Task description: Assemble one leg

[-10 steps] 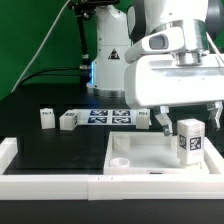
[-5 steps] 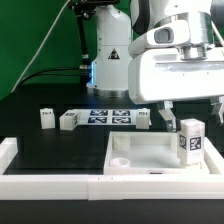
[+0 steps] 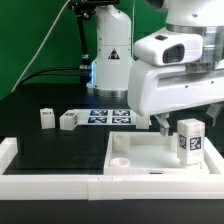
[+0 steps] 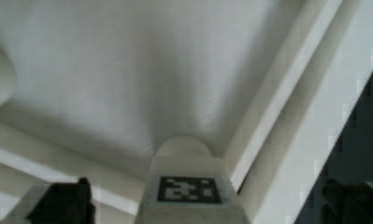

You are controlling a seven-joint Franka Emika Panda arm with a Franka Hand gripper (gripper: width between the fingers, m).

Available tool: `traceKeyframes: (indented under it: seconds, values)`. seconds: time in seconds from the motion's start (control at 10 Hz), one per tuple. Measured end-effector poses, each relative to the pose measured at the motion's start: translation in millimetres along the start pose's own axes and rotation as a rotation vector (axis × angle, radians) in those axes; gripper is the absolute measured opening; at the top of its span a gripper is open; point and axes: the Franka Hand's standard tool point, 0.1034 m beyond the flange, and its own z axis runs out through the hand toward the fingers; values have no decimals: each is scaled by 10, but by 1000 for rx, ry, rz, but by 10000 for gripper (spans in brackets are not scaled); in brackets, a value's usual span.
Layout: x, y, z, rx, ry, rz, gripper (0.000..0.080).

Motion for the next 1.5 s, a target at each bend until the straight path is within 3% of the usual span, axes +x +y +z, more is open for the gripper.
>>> traceKeyframes:
  seconds: [0.2, 0.4, 0.6, 0.9, 1.2, 1.5]
  values:
    - [23, -32, -17, 0, 9, -1, 622]
    - [38, -62, -26, 0, 12, -6, 340]
    - [37, -59, -25, 0, 12, -6, 293]
    - [39, -65, -24, 2, 12, 73, 293]
    - [53, -135, -15, 15, 14, 556, 294]
    - [69, -195, -13, 49, 2, 1029, 294]
